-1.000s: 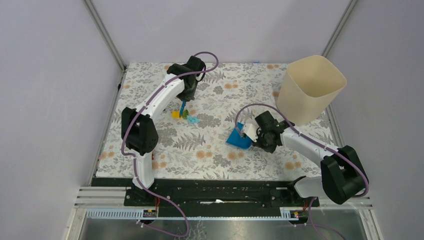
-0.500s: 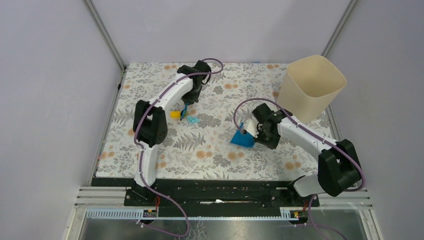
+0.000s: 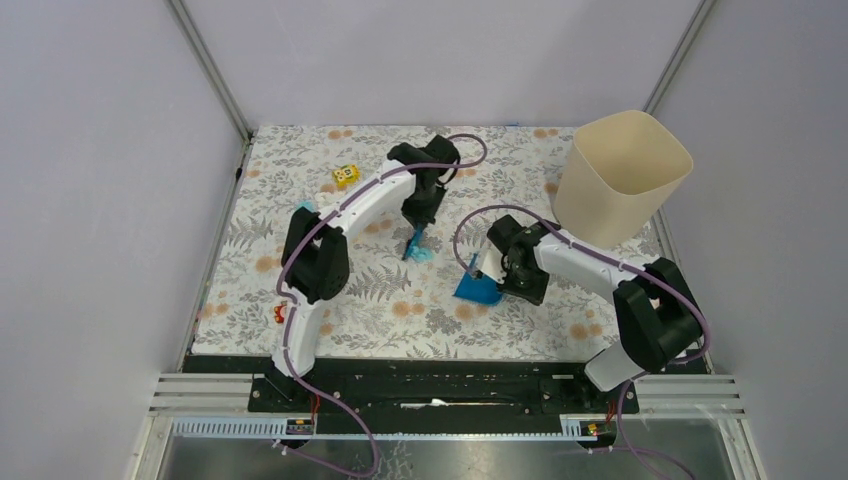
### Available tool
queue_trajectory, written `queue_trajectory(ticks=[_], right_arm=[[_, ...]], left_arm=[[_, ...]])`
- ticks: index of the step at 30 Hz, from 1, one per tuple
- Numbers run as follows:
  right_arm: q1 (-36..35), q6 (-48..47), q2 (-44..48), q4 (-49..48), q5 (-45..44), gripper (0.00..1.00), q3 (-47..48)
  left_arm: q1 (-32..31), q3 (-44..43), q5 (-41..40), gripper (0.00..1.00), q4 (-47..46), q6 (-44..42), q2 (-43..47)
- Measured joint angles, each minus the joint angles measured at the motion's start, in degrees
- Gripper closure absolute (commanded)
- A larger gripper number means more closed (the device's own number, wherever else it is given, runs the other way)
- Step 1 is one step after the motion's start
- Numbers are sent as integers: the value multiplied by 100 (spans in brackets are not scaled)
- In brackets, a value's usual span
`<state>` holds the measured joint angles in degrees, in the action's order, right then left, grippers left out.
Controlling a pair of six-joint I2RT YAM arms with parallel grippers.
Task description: Sweep away the paper scraps from the table
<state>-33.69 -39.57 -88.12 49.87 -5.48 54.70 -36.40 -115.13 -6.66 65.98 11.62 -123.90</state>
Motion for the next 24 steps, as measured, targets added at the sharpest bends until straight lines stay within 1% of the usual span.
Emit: queue_trajectory(ticks=[3,7,9,11,13,16,19,23,24], right_arm=[[-103,70,-122,-17,24,100,74],[-142,127,-195,-94,44,100,168],[-144,133,-195,-90,48,100,168],[-144,157,-181,-133,66,100,168],[-144,192,-142,-197,107,100,168],[-151,243,-85,-249,188,100,168],[-151,284,-28,-264,238,100,149],[-153,302,92,-289,326,100,50],[-153,304,120,-293,348,100,17]], left_arm=[[-262,46,638,100,-131,146,129],[-540,181,1714,100,-365,382,308],[-612,238,1945,100,-404,466,387],[-616,247,1943,100,-380,507,485],[-584,240,1718,100,-302,533,616],[-544,195,1029,100,-70,531,844],[-509,190,195,100,157,483,1069],[-378,214,-848,100,339,354,1150],[-308,275,-1241,100,348,299,1150]])
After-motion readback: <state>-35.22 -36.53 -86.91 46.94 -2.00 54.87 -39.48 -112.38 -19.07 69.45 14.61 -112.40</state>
